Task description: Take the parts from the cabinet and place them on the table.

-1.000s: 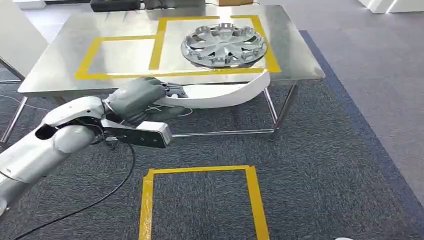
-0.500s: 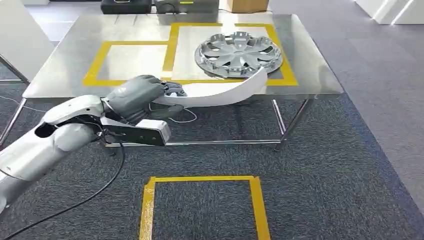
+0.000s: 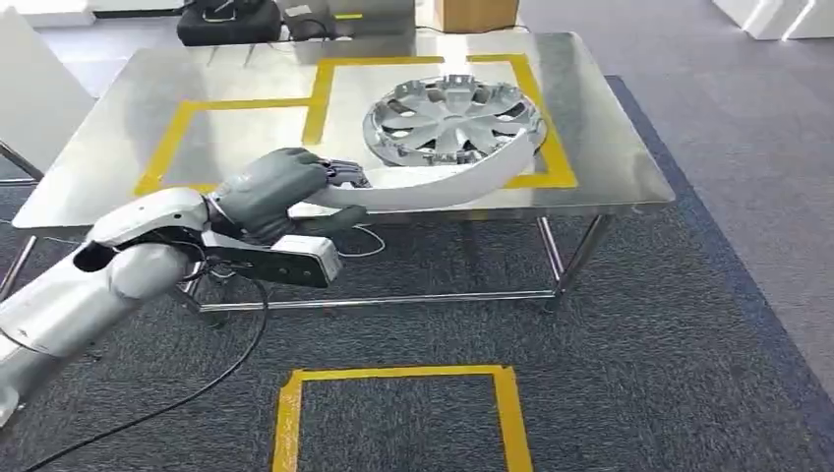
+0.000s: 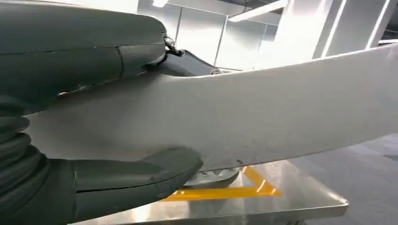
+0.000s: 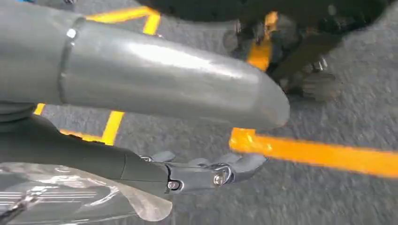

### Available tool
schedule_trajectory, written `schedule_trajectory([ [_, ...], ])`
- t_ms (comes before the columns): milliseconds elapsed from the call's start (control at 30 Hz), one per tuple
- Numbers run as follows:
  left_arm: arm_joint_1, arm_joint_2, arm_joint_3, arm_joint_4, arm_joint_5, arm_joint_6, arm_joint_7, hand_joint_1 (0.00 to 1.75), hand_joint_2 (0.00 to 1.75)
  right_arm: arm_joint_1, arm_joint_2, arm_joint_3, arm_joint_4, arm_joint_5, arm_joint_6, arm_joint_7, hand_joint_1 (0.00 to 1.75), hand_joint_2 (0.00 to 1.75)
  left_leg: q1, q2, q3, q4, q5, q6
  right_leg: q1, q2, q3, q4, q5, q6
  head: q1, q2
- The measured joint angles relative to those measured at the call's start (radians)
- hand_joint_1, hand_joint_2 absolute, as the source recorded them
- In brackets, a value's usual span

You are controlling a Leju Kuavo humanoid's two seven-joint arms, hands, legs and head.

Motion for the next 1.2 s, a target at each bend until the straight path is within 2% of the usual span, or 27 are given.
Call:
schedule_trajectory([
  [67, 0.009, 0.003, -0.001, 0.000, 0.000, 0.000, 0.000, 1.75, 1.75, 0.001, 0.000, 0.000, 0.000, 0.001, 0.000, -0.001, 0.00, 0.00, 0.000, 0.000, -0.064, 0.039, -0.062, -0.001, 0.000, 0.004, 0.024, 0.000, -0.021, -0.001, 0.000, 0.000],
  [100, 0.010, 0.004, -0.001, 0.000, 0.000, 0.000, 0.000, 1.75, 1.75, 0.001, 0.000, 0.000, 0.000, 0.002, 0.000, -0.001, 0.00, 0.00, 0.000, 0.000, -0.076, 0.019, -0.059, 0.001, 0.000, 0.007, 0.038, 0.000, -0.031, 0.000, -0.001, 0.000],
  [133, 0.010, 0.007, -0.001, 0.000, 0.000, 0.000, 0.000, 1.75, 1.75, 0.003, 0.000, 0.000, 0.000, 0.003, 0.000, -0.001, 0.00, 0.00, -0.001, 0.000, -0.075, -0.023, -0.028, 0.006, 0.001, 0.008, 0.054, 0.000, -0.042, 0.001, 0.000, 0.000],
  [167, 0.010, 0.008, 0.000, 0.000, 0.000, 0.000, 0.000, 1.75, 1.75, 0.003, 0.000, 0.000, 0.000, 0.002, 0.000, -0.001, 0.00, 0.00, -0.003, 0.000, -0.067, -0.087, 0.037, 0.015, 0.002, 0.009, 0.070, -0.001, -0.054, 0.003, -0.001, 0.000],
  [200, 0.010, 0.010, 0.000, 0.000, 0.000, 0.000, 0.000, 1.75, 1.75, 0.003, 0.000, 0.001, 0.000, 0.001, 0.001, -0.002, 0.00, 0.00, -0.008, 0.002, -0.059, -0.157, 0.129, 0.027, 0.002, 0.009, 0.080, -0.003, -0.064, 0.005, -0.001, 0.000],
  [233, 0.012, 0.010, 0.000, 0.001, 0.000, 0.000, 0.000, 1.75, 1.75, 0.001, 0.002, 0.001, 0.002, 0.001, 0.001, -0.002, 0.00, 0.00, -0.018, 0.002, -0.067, -0.186, 0.173, 0.035, 0.005, 0.012, 0.092, 0.002, -0.073, 0.011, 0.000, 0.000],
  [267, 0.012, 0.013, -0.002, 0.001, 0.000, -0.001, 0.000, 1.75, 1.75, -0.002, 0.002, 0.001, 0.002, 0.001, 0.001, -0.002, 0.00, 0.00, -0.019, -0.003, -0.063, -0.186, 0.147, 0.037, 0.006, 0.017, 0.092, -0.001, -0.085, 0.024, -0.004, 0.000],
  [300, 0.011, 0.013, -0.001, -0.001, -0.001, 0.000, 0.000, 1.75, 1.75, -0.004, 0.002, 0.001, 0.002, 0.001, 0.001, -0.002, 0.00, 0.00, -0.019, -0.003, -0.056, -0.191, 0.158, 0.037, 0.006, 0.015, 0.090, -0.011, -0.096, 0.027, -0.006, 0.000],
  [367, 0.008, 0.014, 0.002, -0.001, 0.000, 0.001, 0.000, 1.75, 1.75, -0.002, 0.002, 0.001, 0.002, 0.000, 0.001, -0.002, 0.00, 0.00, -0.015, -0.006, -0.033, -0.205, 0.155, 0.053, 0.007, 0.014, 0.119, 0.006, -0.084, 0.044, -0.003, 0.000],
  [433, 0.005, 0.013, 0.002, -0.001, 0.000, 0.002, 0.000, 1.75, 1.75, -0.002, 0.001, 0.001, 0.002, 0.001, 0.001, -0.002, 0.00, 0.00, -0.010, -0.004, -0.011, -0.208, 0.158, 0.062, 0.006, 0.010, 0.093, 0.053, -0.106, 0.048, 0.003, 0.000],
  [500, 0.006, 0.012, 0.002, -0.001, 0.000, 0.002, 0.000, 1.75, 1.75, -0.008, 0.001, 0.002, 0.002, 0.001, 0.001, -0.002, 0.00, 0.00, -0.011, -0.005, -0.007, -0.208, 0.148, 0.067, 0.006, 0.010, -0.014, 0.203, -0.144, 0.054, 0.005, 0.000],
  [567, 0.014, 0.013, 0.002, -0.001, 0.000, 0.002, 0.000, 1.75, 1.75, -0.005, 0.001, 0.003, 0.002, 0.001, 0.001, -0.002, 0.00, 0.00, -0.012, -0.007, 0.004, -0.208, 0.133, 0.067, 0.006, 0.009, -0.099, 0.279, -0.202, 0.058, 0.006, 0.000],
  [600, 0.017, 0.014, 0.002, -0.001, 0.000, 0.002, 0.000, 1.75, 1.75, -0.003, 0.001, 0.004, 0.002, 0.001, 0.001, -0.002, 0.00, 0.00, -0.012, -0.008, 0.015, -0.208, 0.123, 0.066, 0.006, 0.009, -0.114, 0.266, -0.198, 0.059, 0.006, 0.000],
  [633, 0.020, 0.015, 0.002, -0.001, 0.000, 0.002, 0.000, 1.75, 1.75, -0.001, 0.000, 0.005, 0.002, 0.001, 0.001, -0.002, 0.00, 0.00, -0.012, -0.008, 0.030, -0.208, 0.111, 0.065, 0.006, 0.009, -0.113, 0.220, -0.163, 0.057, 0.006, 0.000],
  [667, 0.022, 0.015, 0.002, -0.001, 0.000, 0.002, 0.000, 1.75, 1.75, 0.001, 0.000, 0.005, 0.002, 0.001, 0.001, -0.002, 0.00, 0.00, -0.012, -0.008, 0.045, -0.208, 0.100, 0.062, 0.006, 0.009, -0.102, 0.152, -0.109, 0.055, 0.006, 0.000],
  [733, 0.025, 0.016, 0.002, 0.000, 0.000, 0.003, 0.000, 1.75, 1.75, 0.005, 0.000, 0.008, 0.002, 0.002, 0.000, -0.003, 0.00, 0.00, -0.014, -0.007, 0.059, -0.208, 0.076, 0.055, 0.010, 0.009, -0.089, 0.013, 0.068, 0.039, 0.007, 0.000],
  [767, 0.027, 0.016, 0.000, -0.001, -0.001, 0.002, 0.000, 1.75, 1.75, 0.002, 0.000, 0.009, 0.002, 0.003, 0.000, -0.002, 0.00, 0.00, -0.015, -0.011, 0.065, -0.210, 0.070, 0.050, 0.012, 0.007, -0.086, 0.010, 0.018, 0.033, 0.006, 0.000],
  [800, 0.027, 0.018, 0.001, -0.002, -0.003, 0.002, 0.000, 1.75, 1.75, 0.002, 0.000, 0.010, 0.002, 0.004, 0.001, -0.003, 0.00, 0.00, -0.015, -0.010, 0.067, -0.212, 0.066, 0.044, 0.014, 0.008, -0.073, 0.011, 0.040, 0.027, 0.006, 0.000],
  [867, 0.024, 0.019, 0.006, -0.003, -0.001, 0.005, 0.002, 1.75, 1.75, 0.002, 0.000, 0.011, 0.002, 0.004, 0.000, -0.004, 0.00, 0.00, -0.017, -0.011, 0.084, -0.220, 0.063, 0.036, 0.012, 0.003, -0.061, 0.004, 0.034, 0.012, 0.006, 0.000],
  [900, 0.024, 0.019, 0.008, -0.004, -0.002, 0.005, 0.003, 1.75, 1.75, 0.002, 0.000, 0.011, 0.002, 0.004, 0.000, -0.005, 0.00, 0.00, -0.017, -0.010, 0.075, -0.199, 0.062, 0.032, 0.003, 0.005, -0.046, -0.005, 0.034, 0.010, 0.006, 0.000],
  [967, 0.022, 0.024, 0.009, -0.004, -0.002, 0.006, 0.003, 1.75, 1.75, 0.001, 0.000, 0.012, 0.002, 0.004, 0.000, -0.005, 0.00, 0.00, -0.013, -0.004, 0.011, -0.076, 0.062, 0.017, 0.001, 0.004, -0.025, -0.008, 0.021, 0.002, 0.001, 0.000],
  [1033, 0.031, 0.026, 0.008, -0.004, -0.002, 0.006, 0.003, 1.75, 1.75, -0.001, 0.000, 0.013, 0.002, 0.003, -0.002, -0.005, 0.00, 0.00, -0.004, -0.003, -0.073, 0.049, -0.003, 0.007, 0.001, 0.003, -0.006, -0.008, 0.004, 0.000, 0.002, 0.000],
  [1067, 0.034, 0.027, 0.008, -0.004, -0.002, 0.006, 0.003, 1.75, 1.75, 0.000, 0.000, 0.013, 0.002, 0.004, -0.002, -0.005, 0.00, 0.00, -0.001, -0.003, -0.102, 0.075, -0.035, 0.006, 0.001, 0.004, 0.005, -0.008, -0.004, 0.000, 0.001, 0.000],
  [1100, 0.035, 0.029, 0.008, -0.004, -0.002, 0.007, 0.003, 1.75, 1.75, 0.000, 0.000, 0.013, 0.002, 0.004, -0.002, -0.005, 0.00, 0.00, 0.002, -0.002, -0.113, 0.063, -0.037, 0.004, 0.001, 0.005, 0.017, -0.008, -0.012, 0.001, 0.002, 0.000],
  [1133, 0.035, 0.030, 0.009, -0.004, -0.002, 0.009, 0.005, 1.75, 1.75, 0.001, 0.000, 0.013, 0.002, 0.004, -0.002, -0.004, 0.00, 0.00, 0.003, -0.002, -0.109, 0.021, -0.009, 0.004, 0.001, 0.007, 0.030, -0.008, -0.022, 0.002, 0.002, 0.000],
  [1167, 0.035, 0.030, 0.010, -0.003, -0.005, 0.014, 0.008, 1.75, 1.75, 0.001, 0.000, 0.013, 0.002, 0.004, -0.002, -0.004, 0.00, 0.00, 0.003, -0.001, -0.093, -0.045, 0.048, 0.006, 0.000, 0.007, 0.043, -0.008, -0.031, 0.005, 0.001, 0.000],
  [1200, 0.036, 0.032, 0.012, -0.003, -0.006, 0.019, 0.010, 1.75, 1.75, 0.001, 0.000, 0.013, 0.002, 0.004, -0.002, -0.004, 0.00, 0.00, 0.003, 0.000, -0.074, -0.125, 0.121, 0.009, 0.000, 0.007, 0.056, -0.008, -0.041, 0.008, 0.001, 0.000],
])
